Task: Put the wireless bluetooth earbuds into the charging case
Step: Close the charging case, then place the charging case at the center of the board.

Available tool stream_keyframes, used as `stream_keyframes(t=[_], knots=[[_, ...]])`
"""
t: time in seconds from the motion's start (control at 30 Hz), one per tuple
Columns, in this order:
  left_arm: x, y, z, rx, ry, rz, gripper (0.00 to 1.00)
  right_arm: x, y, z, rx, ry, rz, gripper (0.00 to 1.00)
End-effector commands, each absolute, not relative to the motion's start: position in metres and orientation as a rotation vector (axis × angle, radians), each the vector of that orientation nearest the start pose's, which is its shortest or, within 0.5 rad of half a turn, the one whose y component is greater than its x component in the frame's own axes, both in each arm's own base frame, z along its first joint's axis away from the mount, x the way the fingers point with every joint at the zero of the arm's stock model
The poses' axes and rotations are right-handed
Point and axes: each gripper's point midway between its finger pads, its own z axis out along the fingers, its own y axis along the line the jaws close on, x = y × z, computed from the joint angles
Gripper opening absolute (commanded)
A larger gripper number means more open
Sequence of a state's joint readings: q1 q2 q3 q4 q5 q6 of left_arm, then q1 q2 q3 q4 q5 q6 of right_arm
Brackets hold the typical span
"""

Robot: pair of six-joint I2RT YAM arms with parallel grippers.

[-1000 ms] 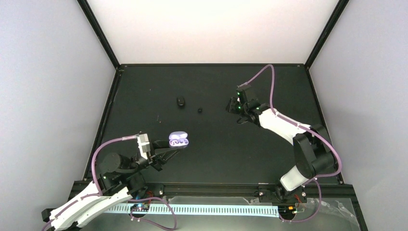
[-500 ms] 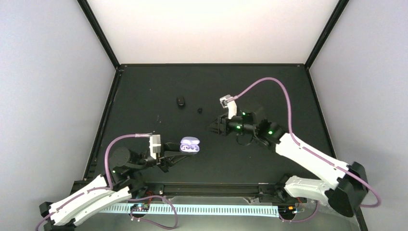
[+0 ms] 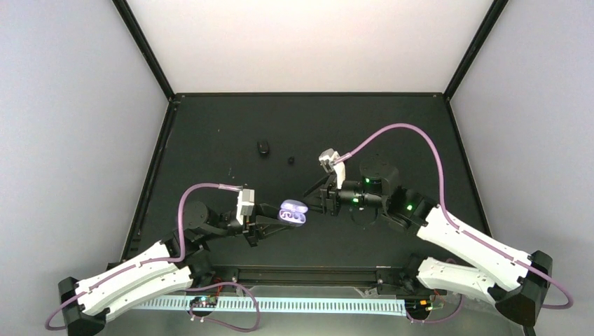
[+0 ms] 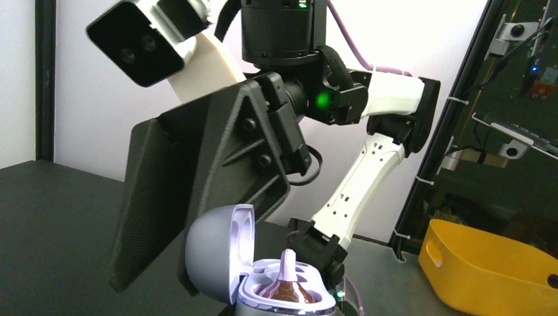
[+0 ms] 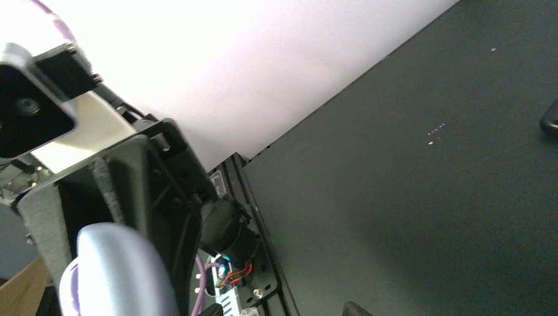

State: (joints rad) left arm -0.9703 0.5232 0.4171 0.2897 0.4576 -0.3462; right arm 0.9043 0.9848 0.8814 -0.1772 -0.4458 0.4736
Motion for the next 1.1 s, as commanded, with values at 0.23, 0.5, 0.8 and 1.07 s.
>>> stream_keyframes(t=[0.23,0.5,0.8,1.07], knots=[[0.094,-0.261,0.348,0.796,1.252,-1.391,0.01,0.134,0.31,0.329,-0.839,1.793,1.339,0.46],[0.108,-0.262,0.342,0.726,1.317,-1.358,0.02,0.134,0.306,0.325,-0.846,1.781,1.307,0.46],[0.2,-0.217,0.281,0.31,1.736,-0.92,0.02,0.215,0.235,0.263,-0.335,2.069,0.755,0.51],[0.286,-0.139,0.163,-0.198,2.206,-0.838,0.02,0.221,0.212,0.206,-0.223,2.166,0.697,0.54]])
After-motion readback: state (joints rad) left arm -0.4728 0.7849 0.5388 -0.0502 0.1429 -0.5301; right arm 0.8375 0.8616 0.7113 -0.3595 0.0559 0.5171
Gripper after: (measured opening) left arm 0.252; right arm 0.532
